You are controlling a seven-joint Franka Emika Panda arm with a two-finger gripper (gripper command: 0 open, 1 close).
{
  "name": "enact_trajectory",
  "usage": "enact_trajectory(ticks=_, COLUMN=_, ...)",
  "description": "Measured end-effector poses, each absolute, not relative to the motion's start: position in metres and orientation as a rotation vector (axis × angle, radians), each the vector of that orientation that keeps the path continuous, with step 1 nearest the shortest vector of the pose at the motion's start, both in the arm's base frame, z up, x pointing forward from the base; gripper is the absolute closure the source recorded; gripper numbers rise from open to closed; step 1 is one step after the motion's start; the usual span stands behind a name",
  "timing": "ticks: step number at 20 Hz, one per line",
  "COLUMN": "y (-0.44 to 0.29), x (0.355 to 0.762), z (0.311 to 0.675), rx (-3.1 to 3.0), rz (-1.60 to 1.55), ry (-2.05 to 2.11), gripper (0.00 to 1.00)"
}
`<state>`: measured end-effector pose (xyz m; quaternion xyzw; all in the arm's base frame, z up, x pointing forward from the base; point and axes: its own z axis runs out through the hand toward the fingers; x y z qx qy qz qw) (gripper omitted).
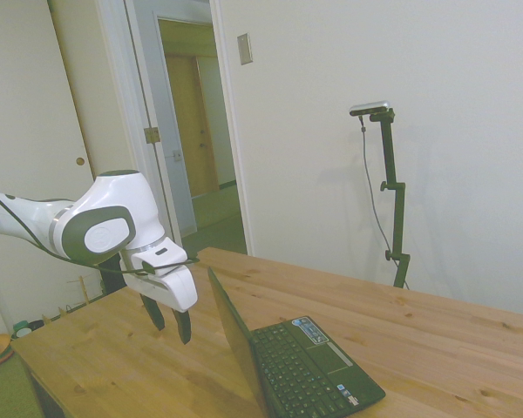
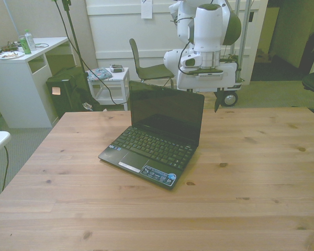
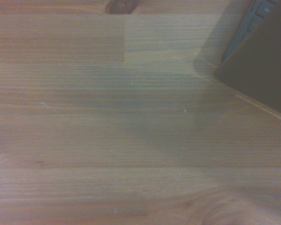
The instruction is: Close the laptop
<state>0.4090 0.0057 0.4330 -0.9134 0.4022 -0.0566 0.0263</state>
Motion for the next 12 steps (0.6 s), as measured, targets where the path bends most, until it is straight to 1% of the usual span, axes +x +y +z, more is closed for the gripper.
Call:
enact_trajectory(ticks=6, y=-0.007, x=0.409, z=0.436, rx=-2.798, rz=-0.181, ry=1.274, gripper=0.00)
enact_trajectory(ticks=12, y=-0.055, x=0.415, z=0.469, rx=-2.679, rz=-0.263, ry=1.396, gripper=0.00)
